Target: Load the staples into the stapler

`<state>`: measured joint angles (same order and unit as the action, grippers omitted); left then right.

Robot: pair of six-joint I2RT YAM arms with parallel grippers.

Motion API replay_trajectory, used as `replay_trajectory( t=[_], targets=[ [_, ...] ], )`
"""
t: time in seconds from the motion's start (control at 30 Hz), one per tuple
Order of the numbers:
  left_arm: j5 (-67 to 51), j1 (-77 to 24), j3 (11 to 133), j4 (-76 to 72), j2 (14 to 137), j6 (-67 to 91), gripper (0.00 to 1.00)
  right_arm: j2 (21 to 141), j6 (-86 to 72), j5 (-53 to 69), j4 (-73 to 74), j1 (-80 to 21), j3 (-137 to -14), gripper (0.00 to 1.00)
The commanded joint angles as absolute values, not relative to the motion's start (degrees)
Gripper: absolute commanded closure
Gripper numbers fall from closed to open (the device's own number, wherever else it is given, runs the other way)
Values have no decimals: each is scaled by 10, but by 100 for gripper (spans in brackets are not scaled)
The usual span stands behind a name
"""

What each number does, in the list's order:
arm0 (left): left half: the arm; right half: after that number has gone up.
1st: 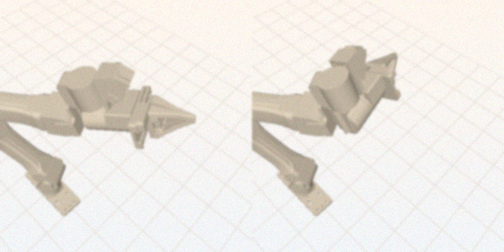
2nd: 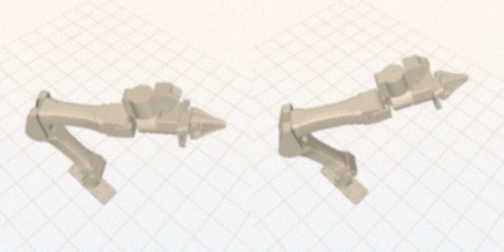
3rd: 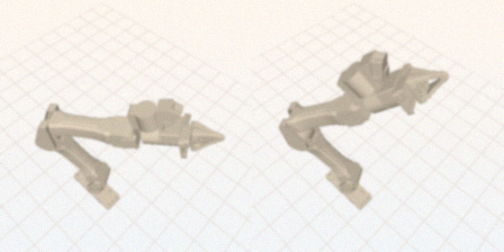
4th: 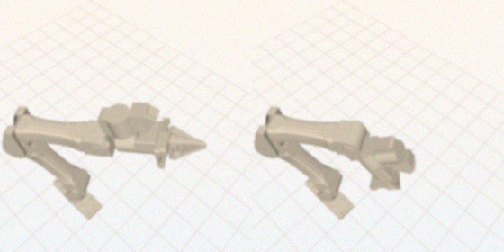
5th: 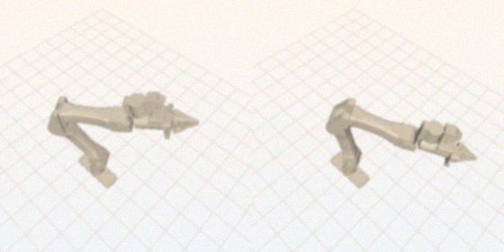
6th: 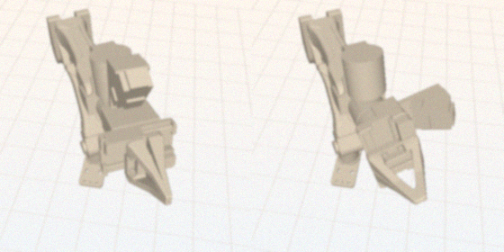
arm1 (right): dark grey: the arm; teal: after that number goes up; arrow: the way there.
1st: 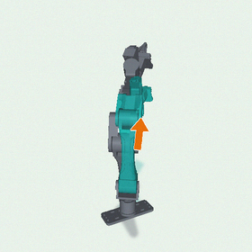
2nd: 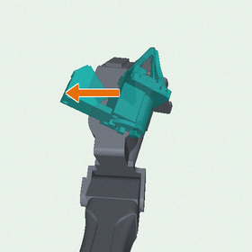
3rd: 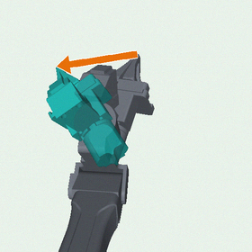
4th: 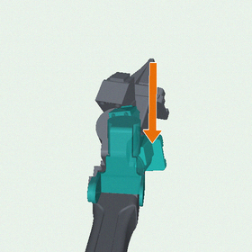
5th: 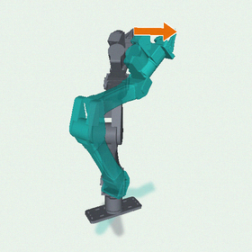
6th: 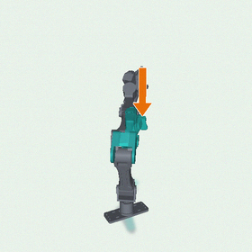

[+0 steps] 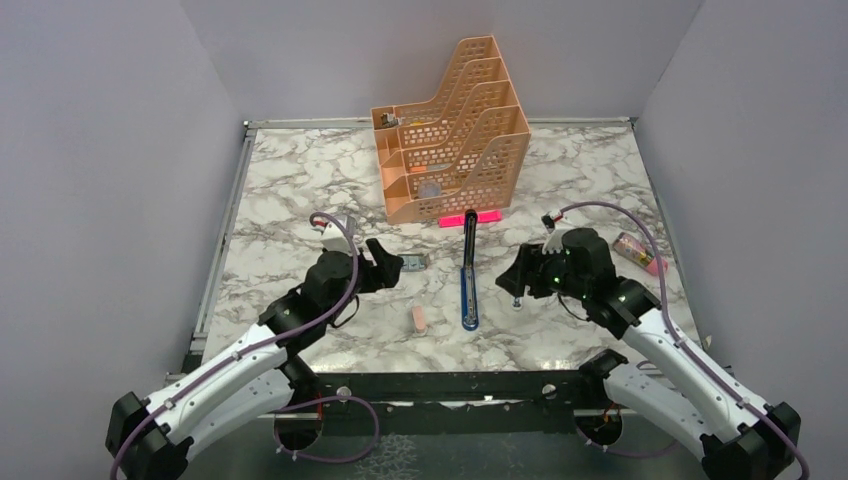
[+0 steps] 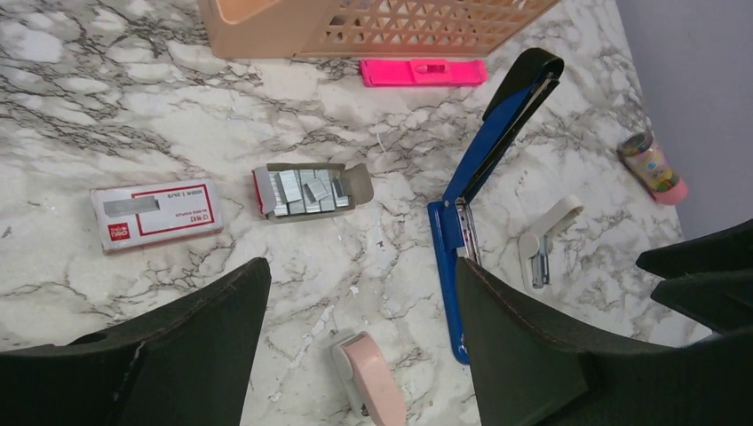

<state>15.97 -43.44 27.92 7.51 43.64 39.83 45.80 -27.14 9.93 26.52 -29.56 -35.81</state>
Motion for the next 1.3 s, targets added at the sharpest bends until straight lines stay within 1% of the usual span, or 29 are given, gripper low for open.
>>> replay_trajectory(
  t=[0.0, 0.13, 0.23, 0.33, 0.47, 0.57, 0.73, 0.87, 0.97, 1.13, 1.27],
  targets=[
    [219, -432, 278, 124, 386, 383, 22, 425, -271, 150, 227, -302, -347, 36],
    [249, -432, 280, 143, 364, 383, 22, 401, -305, 172, 194, -305, -320, 36],
    [246, -432, 285, 146, 357, 383, 22, 419, -331, 204, 165, -311, -307, 37],
    [237, -432, 281, 137, 361, 384, 21, 439, -342, 190, 146, -337, -300, 38],
    [243, -432, 278, 133, 381, 382, 21, 458, -349, 120, 127, -405, -292, 35],
    [256, -432, 273, 146, 385, 398, 21, 508, -363, 62, 125, -480, -303, 34],
    [268, -432, 262, 162, 381, 434, 19, 616, -401, -93, 173, -613, -369, 33],
    [270, -432, 268, 193, 381, 450, 14, 669, -435, -157, 198, -662, -407, 33],
    [275, -432, 263, 209, 376, 462, 13, 691, -415, -150, 171, -676, -415, 35],
    [290, -432, 255, 234, 362, 484, 13, 748, -387, -126, 101, -683, -430, 41],
    [283, -432, 246, 241, 354, 497, 20, 801, -382, -85, 51, -688, -450, 40]
  ],
)
